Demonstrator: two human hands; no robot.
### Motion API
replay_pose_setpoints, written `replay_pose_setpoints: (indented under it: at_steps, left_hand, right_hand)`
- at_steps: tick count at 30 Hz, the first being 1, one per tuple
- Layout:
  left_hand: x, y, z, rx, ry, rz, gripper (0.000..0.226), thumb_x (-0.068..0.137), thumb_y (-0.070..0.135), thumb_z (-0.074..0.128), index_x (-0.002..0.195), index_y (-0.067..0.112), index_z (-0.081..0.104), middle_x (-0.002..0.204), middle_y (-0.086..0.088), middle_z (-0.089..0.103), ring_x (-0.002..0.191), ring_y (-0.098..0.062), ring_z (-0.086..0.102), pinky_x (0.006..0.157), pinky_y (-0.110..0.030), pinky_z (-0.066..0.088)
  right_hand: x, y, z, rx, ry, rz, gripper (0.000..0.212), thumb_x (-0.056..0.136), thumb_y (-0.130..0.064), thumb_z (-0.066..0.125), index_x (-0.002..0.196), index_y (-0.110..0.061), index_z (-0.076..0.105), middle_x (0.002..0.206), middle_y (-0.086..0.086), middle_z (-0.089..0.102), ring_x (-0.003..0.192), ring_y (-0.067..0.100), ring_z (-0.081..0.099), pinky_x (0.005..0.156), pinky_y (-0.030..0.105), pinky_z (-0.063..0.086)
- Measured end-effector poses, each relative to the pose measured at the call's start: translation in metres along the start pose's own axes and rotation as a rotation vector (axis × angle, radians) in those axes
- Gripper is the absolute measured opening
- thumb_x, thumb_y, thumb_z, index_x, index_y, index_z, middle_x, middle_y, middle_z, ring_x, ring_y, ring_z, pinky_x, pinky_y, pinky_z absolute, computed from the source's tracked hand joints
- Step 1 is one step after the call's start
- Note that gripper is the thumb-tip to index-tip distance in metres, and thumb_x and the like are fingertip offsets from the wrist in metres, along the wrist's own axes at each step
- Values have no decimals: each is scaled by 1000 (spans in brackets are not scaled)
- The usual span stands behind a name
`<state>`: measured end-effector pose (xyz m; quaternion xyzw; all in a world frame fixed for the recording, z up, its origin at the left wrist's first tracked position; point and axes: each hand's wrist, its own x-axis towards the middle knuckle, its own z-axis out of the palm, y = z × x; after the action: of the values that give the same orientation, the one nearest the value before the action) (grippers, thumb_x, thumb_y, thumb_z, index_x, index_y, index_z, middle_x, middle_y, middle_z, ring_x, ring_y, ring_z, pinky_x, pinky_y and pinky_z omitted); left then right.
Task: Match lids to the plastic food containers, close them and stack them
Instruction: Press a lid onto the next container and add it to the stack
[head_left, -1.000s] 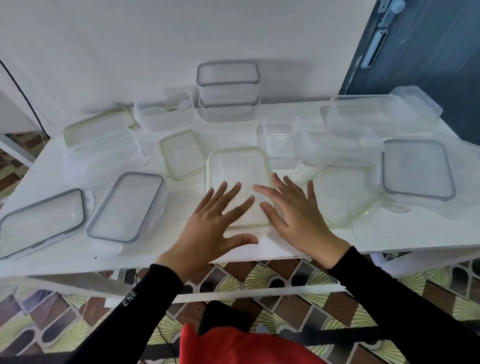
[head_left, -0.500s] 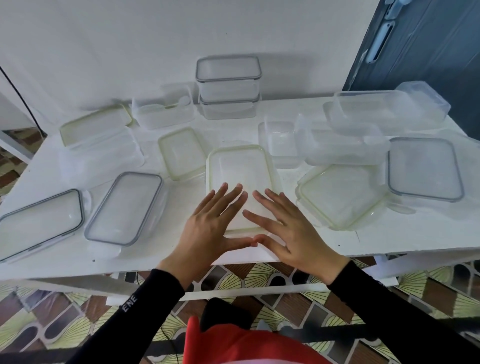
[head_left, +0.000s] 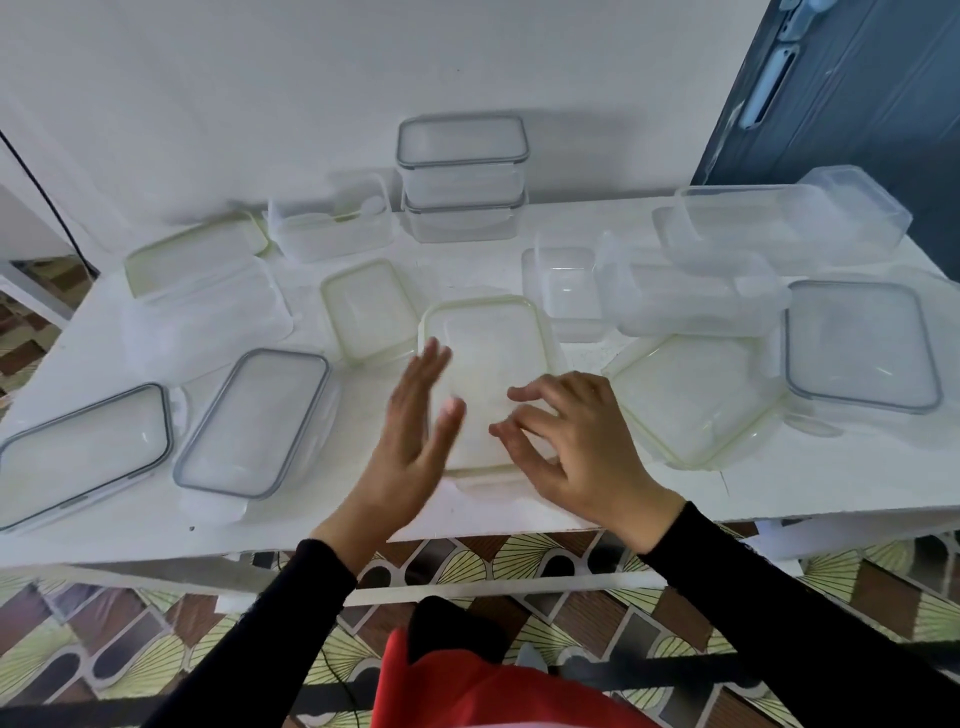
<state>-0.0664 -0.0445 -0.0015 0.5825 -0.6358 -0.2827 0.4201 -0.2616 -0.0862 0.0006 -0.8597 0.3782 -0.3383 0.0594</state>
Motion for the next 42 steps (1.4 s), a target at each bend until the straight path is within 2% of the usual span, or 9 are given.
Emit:
replay_pose_setpoints:
  at_steps: [2, 4, 8, 12, 19, 24, 27, 35, 42]
  left_hand:
    - [11, -8, -6, -177, 139, -319, 62, 95, 55, 46, 146, 22, 38, 149, 2, 43, 134, -12, 44, 107, -22, 38]
    - [21, -20, -14, -456, 95, -561, 58, 91, 47, 54, 135, 9, 52, 127, -10, 64, 113, -23, 63, 98, -38, 52]
    - [35, -22, -30, -844, -9, -819, 38, 84, 21, 63, 114, -3, 63, 111, -13, 67, 98, -23, 64, 87, -36, 57]
    - [45, -21, -35, -930, -129, -924, 30, 78, 18, 63, 104, 2, 62, 100, -11, 63, 104, -26, 56, 89, -42, 52]
    - [49, -13, -43, -903, -95, -874, 13, 95, 7, 53, 93, 0, 64, 78, -5, 71, 67, -12, 69, 66, -30, 61]
    - [46, -12, -49, -777, -126, -793, 27, 79, 17, 66, 102, 2, 66, 87, -4, 71, 76, -14, 68, 80, -31, 57]
    - [45, -8, -47, -702, -100, -761, 12, 92, 16, 60, 95, 6, 66, 83, -2, 68, 75, -16, 63, 81, -36, 53]
    - [41, -9, -54, -643, 8, -762, 15, 96, 14, 57, 100, 3, 66, 102, -11, 64, 93, -25, 59, 97, -45, 49]
    - [37, -5, -55, -680, -39, -765, 33, 88, 8, 65, 120, -1, 61, 114, -13, 71, 101, -23, 69, 85, -35, 57]
  right_hand:
    - [13, -2, 5, 34, 13, 45, 30, 93, -44, 57, 78, -20, 68, 95, -4, 62, 89, 18, 58, 92, 41, 40]
    - [22, 1, 11, 106, -80, 149, 32, 91, -51, 56, 91, -20, 65, 119, 1, 60, 117, 22, 54, 108, 46, 33]
    - [24, 5, 17, 154, -326, 377, 60, 91, -61, 48, 143, -32, 41, 165, 2, 1, 152, 19, -7, 120, 47, -4]
    - [24, 5, 13, 135, -399, 387, 66, 92, -64, 41, 150, -34, 29, 165, 0, -9, 150, 21, -18, 122, 48, 0]
    - [26, 0, 9, 124, -448, 400, 64, 93, -63, 42, 150, -36, 29, 165, -2, -9, 150, 19, -17, 120, 45, 8]
    - [30, 15, 6, 394, -187, 669, 58, 99, -41, 48, 151, -21, 31, 160, 10, 21, 148, 22, 18, 117, 31, 18]
    - [32, 19, 2, 402, -235, 786, 65, 97, -45, 52, 150, -12, 31, 140, 9, 46, 127, 16, 45, 96, 21, 32]
    - [46, 15, -4, 714, -300, 989, 65, 85, -41, 73, 135, -13, 43, 97, -1, 61, 84, 11, 64, 72, 27, 51]
    - [51, 28, -7, 1166, -369, 1237, 24, 79, -17, 77, 98, -9, 65, 91, 6, 72, 78, 19, 69, 57, 27, 54]
